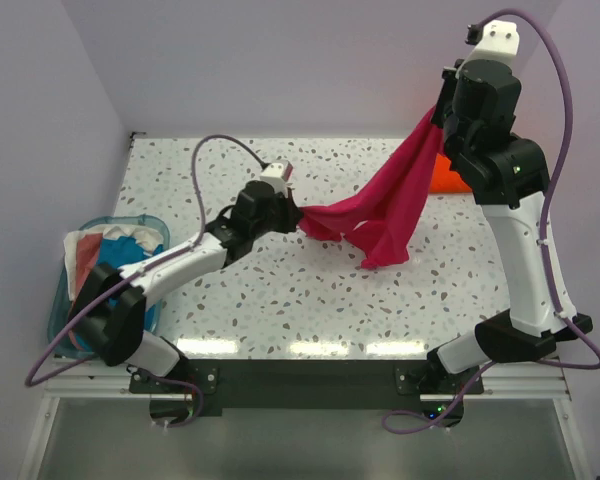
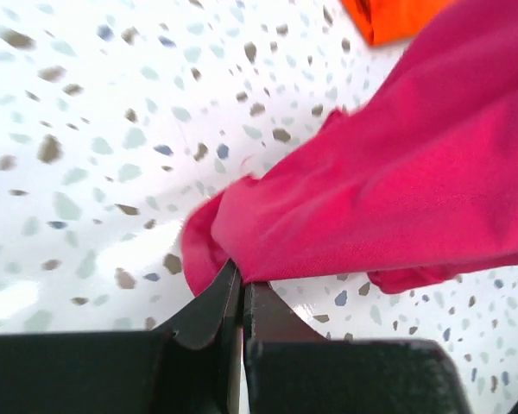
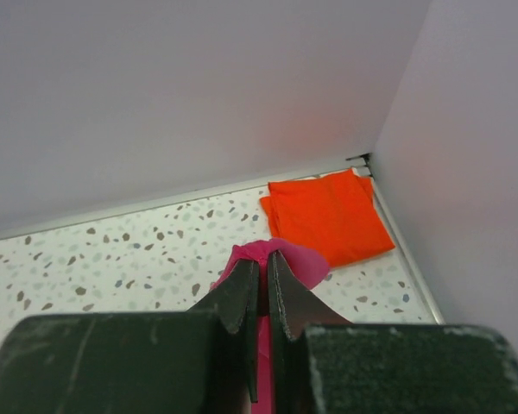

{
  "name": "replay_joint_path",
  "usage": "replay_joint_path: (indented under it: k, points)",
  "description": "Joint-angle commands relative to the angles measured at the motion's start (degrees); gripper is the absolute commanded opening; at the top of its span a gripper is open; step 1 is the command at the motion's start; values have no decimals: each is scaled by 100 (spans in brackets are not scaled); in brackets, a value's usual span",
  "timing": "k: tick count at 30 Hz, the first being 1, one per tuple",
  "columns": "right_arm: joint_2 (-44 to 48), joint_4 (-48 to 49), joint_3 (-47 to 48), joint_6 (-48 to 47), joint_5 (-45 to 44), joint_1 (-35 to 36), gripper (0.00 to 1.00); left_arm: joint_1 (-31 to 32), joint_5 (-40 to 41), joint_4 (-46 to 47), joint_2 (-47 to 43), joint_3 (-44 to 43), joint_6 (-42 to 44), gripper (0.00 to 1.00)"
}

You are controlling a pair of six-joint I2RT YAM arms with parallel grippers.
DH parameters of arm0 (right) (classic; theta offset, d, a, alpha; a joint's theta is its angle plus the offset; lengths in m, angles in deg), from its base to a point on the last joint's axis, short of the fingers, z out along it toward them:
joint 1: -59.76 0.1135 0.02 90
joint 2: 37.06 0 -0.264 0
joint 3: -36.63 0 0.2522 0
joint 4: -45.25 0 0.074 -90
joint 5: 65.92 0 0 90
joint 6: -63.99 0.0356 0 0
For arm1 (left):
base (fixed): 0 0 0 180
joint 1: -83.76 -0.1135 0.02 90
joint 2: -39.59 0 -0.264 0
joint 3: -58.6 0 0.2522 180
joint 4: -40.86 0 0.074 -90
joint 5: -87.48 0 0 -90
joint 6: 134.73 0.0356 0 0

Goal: Fold and stack the t-shirts
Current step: Flatten the tshirt out

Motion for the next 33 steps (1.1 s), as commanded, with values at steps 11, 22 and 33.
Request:
replay_joint_path:
  k: [11,22,33]
  points:
    - [62,457,-484,154,662,-756,0,-1690,217,-2034,-1168,-2029,1,0]
    - [-1203,1731,444,-30,1604,-1283,0,-2859,-828,-1675,545,-4425,-77,0]
    - [-1118,2277,1058,-418,1033,-1380,0,-3703,-1716,-2018,1444,-6693,-323,0]
